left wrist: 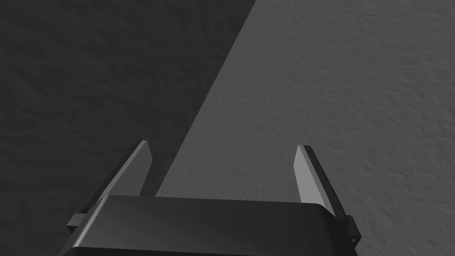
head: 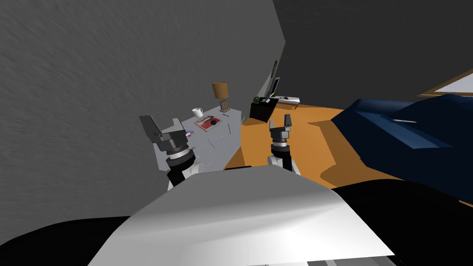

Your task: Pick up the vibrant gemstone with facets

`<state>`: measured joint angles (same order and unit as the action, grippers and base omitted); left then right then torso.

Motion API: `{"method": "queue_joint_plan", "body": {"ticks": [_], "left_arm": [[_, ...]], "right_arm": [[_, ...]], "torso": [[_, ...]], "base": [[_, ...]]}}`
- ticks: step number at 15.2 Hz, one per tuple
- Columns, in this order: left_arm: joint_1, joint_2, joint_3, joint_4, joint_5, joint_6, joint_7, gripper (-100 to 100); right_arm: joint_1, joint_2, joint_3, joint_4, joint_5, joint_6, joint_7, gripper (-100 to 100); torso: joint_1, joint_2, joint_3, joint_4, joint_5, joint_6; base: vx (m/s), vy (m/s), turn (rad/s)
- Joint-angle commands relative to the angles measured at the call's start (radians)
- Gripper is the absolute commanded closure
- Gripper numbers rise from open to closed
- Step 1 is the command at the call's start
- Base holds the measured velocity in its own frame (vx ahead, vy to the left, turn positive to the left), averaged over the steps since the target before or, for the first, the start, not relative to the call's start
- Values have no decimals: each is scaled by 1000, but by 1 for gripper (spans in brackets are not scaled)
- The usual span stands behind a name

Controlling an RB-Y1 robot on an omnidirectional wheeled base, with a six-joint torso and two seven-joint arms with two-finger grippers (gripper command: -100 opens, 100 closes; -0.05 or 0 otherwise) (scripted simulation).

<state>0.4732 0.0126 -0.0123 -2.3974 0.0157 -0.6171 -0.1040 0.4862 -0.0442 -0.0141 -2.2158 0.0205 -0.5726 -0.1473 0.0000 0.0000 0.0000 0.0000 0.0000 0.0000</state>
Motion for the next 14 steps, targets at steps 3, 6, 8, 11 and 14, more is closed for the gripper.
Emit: {"method": "queue_joint_plan", "body": {"ticks": [3, 6, 8, 11, 14], "left_arm": [[-12, 60, 0, 3, -9, 31, 6, -100], [-31, 107, 0, 7, -21, 78, 13, -100], [-43, 129, 0, 9, -29, 108, 18, -100], [-74, 171, -1, 17, -45, 175, 27, -100], [-91, 191, -1, 22, -55, 224, 31, -100]], "right_arm": [[0, 0, 0, 0, 0, 0, 0, 0], [0, 0, 0, 0, 0, 0, 0, 0], [0, 0, 0, 0, 0, 0, 0, 0], [0, 0, 0, 0, 0, 0, 0, 0], [0, 0, 0, 0, 0, 0, 0, 0]], "torso": [[1, 1, 0, 0, 0, 0], [3, 2, 1, 0, 1, 0], [3, 2, 1, 0, 1, 0], [3, 2, 1, 0, 1, 0], [3, 2, 1, 0, 1, 0]], "base": [[-16, 17, 19], [-26, 38, 23], [-32, 39, 19], [-25, 36, 22], [-29, 36, 15]]}}
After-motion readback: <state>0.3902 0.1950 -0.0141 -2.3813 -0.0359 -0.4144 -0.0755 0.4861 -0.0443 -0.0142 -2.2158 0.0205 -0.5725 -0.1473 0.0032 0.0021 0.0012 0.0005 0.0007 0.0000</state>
